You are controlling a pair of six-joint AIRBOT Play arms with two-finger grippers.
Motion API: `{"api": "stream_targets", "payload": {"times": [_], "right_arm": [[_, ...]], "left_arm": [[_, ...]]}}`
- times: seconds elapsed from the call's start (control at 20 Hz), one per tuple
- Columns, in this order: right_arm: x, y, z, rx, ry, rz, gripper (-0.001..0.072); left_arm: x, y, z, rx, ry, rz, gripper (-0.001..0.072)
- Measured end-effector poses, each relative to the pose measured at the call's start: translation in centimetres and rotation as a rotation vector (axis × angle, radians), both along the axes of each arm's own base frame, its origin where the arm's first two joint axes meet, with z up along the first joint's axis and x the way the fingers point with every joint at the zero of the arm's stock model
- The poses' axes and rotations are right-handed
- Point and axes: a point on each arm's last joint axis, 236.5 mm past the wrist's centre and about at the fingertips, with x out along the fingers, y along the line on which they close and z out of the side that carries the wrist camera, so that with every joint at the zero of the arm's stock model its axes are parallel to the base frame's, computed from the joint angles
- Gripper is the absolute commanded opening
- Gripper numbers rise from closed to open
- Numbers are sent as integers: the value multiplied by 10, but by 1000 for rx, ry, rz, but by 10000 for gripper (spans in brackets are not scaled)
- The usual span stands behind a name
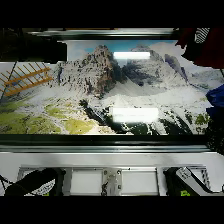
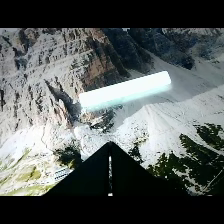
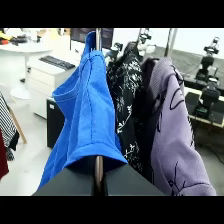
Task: Fold the clothes and pants, and hang the long-sleeved shirts on hangers.
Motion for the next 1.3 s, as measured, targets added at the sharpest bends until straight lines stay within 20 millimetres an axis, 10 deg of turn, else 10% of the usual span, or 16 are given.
{"api": "stream_targets", "payload": {"times": [1.0,1.15,1.3], "right_arm": [[-5,-49,-38,114,0,-74,25],[-4,-50,-46,145,14,-74,655],[-7,-43,-38,124,2,-72,656]], "left_arm": [[0,0,-1,1,4,0,11],[0,0,-1,1,4,0,11],[0,0,-1,1,4,0,11]]}}
